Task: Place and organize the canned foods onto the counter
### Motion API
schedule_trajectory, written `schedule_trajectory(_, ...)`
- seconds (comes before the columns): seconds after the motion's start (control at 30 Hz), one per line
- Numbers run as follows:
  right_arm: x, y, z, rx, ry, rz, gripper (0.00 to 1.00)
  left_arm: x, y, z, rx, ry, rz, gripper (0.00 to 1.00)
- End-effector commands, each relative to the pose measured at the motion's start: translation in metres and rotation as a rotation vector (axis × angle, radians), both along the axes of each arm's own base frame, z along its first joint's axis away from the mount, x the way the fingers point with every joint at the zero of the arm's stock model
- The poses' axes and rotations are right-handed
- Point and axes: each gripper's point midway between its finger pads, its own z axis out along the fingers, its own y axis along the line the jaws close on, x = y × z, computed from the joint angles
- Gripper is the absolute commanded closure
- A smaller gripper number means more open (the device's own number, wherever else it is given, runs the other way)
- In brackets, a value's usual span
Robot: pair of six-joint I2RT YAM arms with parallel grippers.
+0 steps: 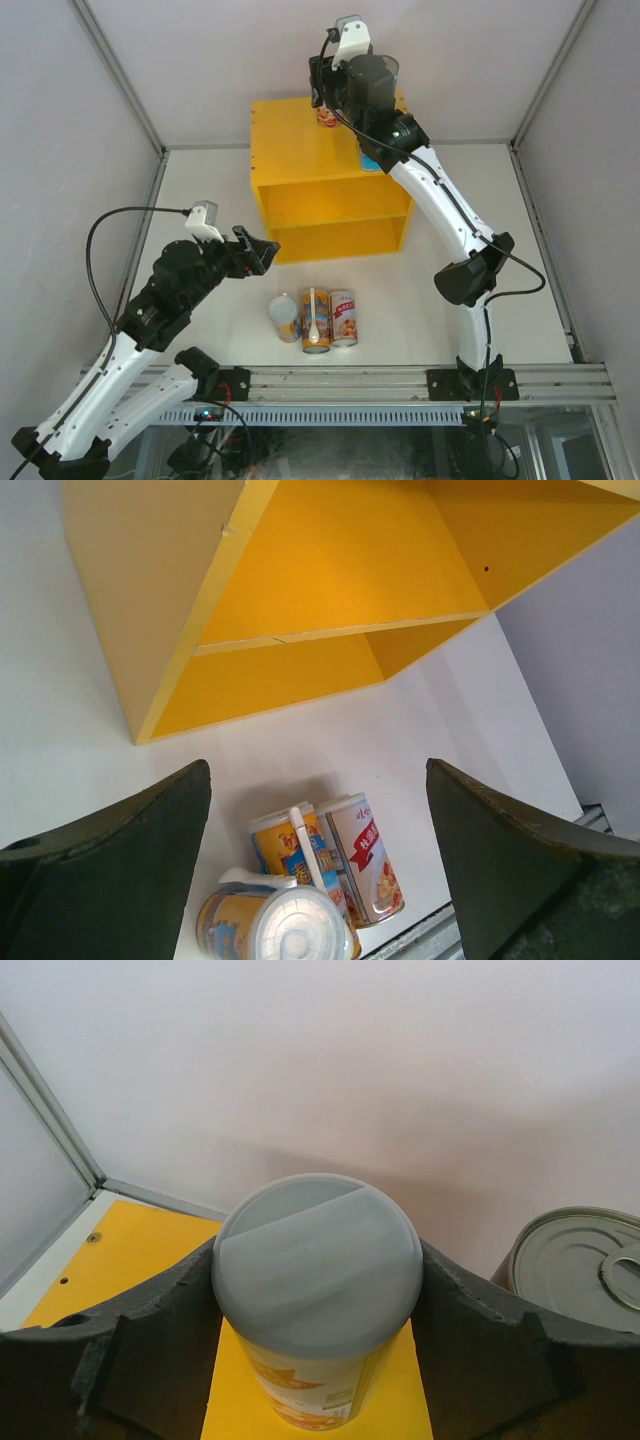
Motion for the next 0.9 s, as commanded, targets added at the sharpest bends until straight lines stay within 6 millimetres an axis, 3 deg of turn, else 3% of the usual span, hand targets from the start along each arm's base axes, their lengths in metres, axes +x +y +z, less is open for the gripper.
schedule_trajectory(0.0,-0.005,-0.015,-0.050,-0.097,0.162,-0.022,0.40,0.002,0.001,0.008,-0.035,-0.032,0.016,0.08)
schedule_trajectory(0.47,-0.009,-0.007,-0.050,-0.086,0.171,0.025,0.27,0.003,0.006,0.011,-0.023,-0.045,0.034,0.07)
schedule_trajectory(0.87,-0.015,-0.007,-0.038,-0.076,0.147,0.031,0.23,0.003,0.007,0.010,-0.027,-0.042,0.043,0.07)
